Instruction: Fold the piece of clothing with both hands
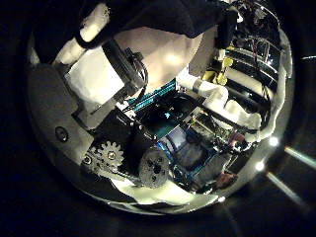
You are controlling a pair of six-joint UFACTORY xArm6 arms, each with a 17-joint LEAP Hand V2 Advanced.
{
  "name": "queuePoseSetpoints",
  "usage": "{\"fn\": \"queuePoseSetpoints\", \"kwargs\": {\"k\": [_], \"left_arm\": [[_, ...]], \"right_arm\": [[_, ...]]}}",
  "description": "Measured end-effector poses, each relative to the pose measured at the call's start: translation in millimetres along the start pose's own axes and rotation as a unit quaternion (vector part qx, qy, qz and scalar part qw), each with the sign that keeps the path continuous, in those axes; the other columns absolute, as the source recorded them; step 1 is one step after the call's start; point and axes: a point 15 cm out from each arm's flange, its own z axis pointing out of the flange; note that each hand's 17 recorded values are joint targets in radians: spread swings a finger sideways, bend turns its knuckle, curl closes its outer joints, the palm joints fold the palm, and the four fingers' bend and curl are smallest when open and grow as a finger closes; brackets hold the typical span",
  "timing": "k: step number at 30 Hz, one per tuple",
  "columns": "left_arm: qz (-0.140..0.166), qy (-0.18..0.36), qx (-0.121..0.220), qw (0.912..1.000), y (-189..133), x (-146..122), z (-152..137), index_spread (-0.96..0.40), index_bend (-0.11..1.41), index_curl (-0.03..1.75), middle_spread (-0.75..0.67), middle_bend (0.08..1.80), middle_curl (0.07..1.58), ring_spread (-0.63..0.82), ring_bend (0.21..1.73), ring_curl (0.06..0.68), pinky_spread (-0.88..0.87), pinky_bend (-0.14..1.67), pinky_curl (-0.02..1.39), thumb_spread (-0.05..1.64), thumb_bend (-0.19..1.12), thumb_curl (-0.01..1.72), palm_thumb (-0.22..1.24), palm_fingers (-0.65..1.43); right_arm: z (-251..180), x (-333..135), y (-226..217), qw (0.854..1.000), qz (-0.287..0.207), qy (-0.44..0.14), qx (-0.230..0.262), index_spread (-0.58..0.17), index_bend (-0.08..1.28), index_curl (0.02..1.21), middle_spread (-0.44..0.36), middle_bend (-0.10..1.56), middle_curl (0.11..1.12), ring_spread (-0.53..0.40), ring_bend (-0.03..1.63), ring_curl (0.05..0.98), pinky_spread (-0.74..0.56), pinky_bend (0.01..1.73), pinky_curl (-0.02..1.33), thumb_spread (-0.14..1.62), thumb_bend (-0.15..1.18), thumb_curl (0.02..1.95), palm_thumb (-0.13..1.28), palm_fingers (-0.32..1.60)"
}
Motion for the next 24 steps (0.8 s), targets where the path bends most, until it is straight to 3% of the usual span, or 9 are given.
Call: {"fn": "queuePoseSetpoints", "kwargs": {"k": [6, 9, 13, 14, 15, 16, 17, 19, 24], "left_arm": [[-0.015, 0.017, -0.031, 0.9993, -67, -30, 19, -0.53, 0.18, 1.48, -0.67, 0.84, 1.06, -0.51, 1.22, 0.525, -0.72, 0.87, 0.75, 1.14, -0.01, 0.52, 0.76, 0.97], [-0.029, 0.026, -0.04, 0.9984, -95, -50, 36, -0.53, 0.19, 1.48, -0.67, 0.84, 1.07, -0.5, 1.22, 0.529, -0.72, 0.85, 0.75, 1.14, -0.01, 0.52, 0.76, 0.95], [-0.053, 0.044, -0.031, 0.9971, -122, -77, 54, -0.52, 0.19, 1.47, -0.66, 0.85, 1.07, -0.51, 1.2, 0.533, -0.72, 0.82, 0.77, 1.14, -0.02, 0.52, 0.75, 0.85], [-0.06, 0.049, -0.025, 0.9967, -127, -81, 53, -0.52, 0.19, 1.47, -0.66, 0.84, 1.06, -0.51, 1.18, 0.529, -0.71, 0.79, 0.77, 1.13, -0.03, 0.51, 0.73, 0.8], [-0.066, 0.056, -0.019, 0.996, -132, -83, 52, -0.52, 0.19, 1.45, -0.65, 0.83, 1.06, -0.5, 1.16, 0.531, -0.7, 0.77, 0.77, 1.13, -0.03, 0.51, 0.72, 0.71], [-0.074, 0.063, -0.012, 0.9952, -135, -88, 50, -0.52, 0.2, 1.45, -0.65, 0.81, 1.05, -0.5, 1.15, 0.529, -0.7, 0.76, 0.78, 1.13, -0.03, 0.51, 0.71, 0.68], [-0.085, 0.07, -0.003, 0.9939, -137, -93, 47, -0.51, 0.2, 1.43, -0.64, 0.78, 1.04, -0.5, 1.13, 0.524, -0.69, 0.74, 0.78, 1.13, -0.03, 0.5, 0.7, 0.63], [-0.102, 0.08, 0.021, 0.9914, -145, -101, 38, -0.5, 0.17, 1.39, -0.62, 0.73, 1.02, -0.49, 1.11, 0.514, -0.68, 0.72, 0.78, 1.13, -0.02, 0.5, 0.69, 0.53], [-0.147, 0.089, 0.088, 0.9812, -155, -132, 16, -0.44, 0.14, 1.24, -0.46, 0.42, 0.93, -0.39, 1.05, 0.501, -0.59, 0.73, 0.81, 1.15, -0.02, 0.48, 0.67, 0.19]], "right_arm": [[49, 16, -58, 0.996, 0.001, -0.031, -0.082, -0.34, 1.0, 0.93, -0.177, 1.24, 0.89, -0.237, 1.38, 0.751, -0.23, 1.09, 1.18, 1.13, -0.01, 0.73, 1.0, 0.97], [92, 13, -65, 0.99, 0.001, -0.05, -0.135, -0.338, 1.01, 0.93, -0.178, 1.24, 0.89, -0.237, 1.38, 0.757, -0.23, 1.08, 1.2, 1.14, -0.01, 0.75, 0.99, 0.96], [129, 24, -87, 0.991, 0.029, -0.041, -0.126, -0.339, 0.98, 0.93, -0.18, 1.22, 0.89, -0.245, 1.35, 0.752, -0.25, 1.07, 1.18, 1.14, -0.03, 0.73, 0.92, 0.95], [136, 29, -92, 0.991, 0.036, -0.038, -0.119, -0.344, 0.91, 0.91, -0.181, 1.2, 0.87, -0.246, 1.35, 0.745, -0.26, 1.06, 1.16, 1.17, -0.03, 0.71, 0.89, 0.92], [141, 36, -98, 0.992, 0.046, -0.035, -0.11, -0.352, 0.76, 0.88, -0.186, 1.14, 0.85, -0.248, 1.36, 0.734, -0.28, 1.07, 1.13, 1.21, -0.03, 0.67, 0.84, 0.82], [143, 41, -104, 0.993, 0.054, -0.03, -0.097, -0.353, 0.74, 0.89, -0.187, 1.14, 0.85, -0.248, 1.36, 0.734, -0.29, 1.08, 1.12, 1.22, -0.03, 0.67, 0.83, 0.82], [144, 50, -110, 0.994, 0.067, -0.026, -0.081, -0.364, 0.55, 0.84, -0.197, 1.1, 0.83, -0.255, 1.38, 0.724, -0.32, 1.1, 1.08, 1.28, -0.01, 0.64, 0.82, 0.71], [144, 67, -122, 0.995, 0.088, -0.017, -0.048, -0.383, 0.38, 0.78, -0.204, 1.05, 0.81, -0.264, 1.38, 0.7, -0.36, 1.11, 1.04, 1.34, -0.01, 0.6, 0.81, 0.66], [108, 105, -133, 0.989, 0.141, -0.019, 0.035, -0.423, 0.16, 0.66, -0.21, 0.82, 0.73, -0.285, 1.33, 0.644, -0.45, 1.12, 0.94, 1.4, -0.02, 0.52, 0.73, 0.44]]}}
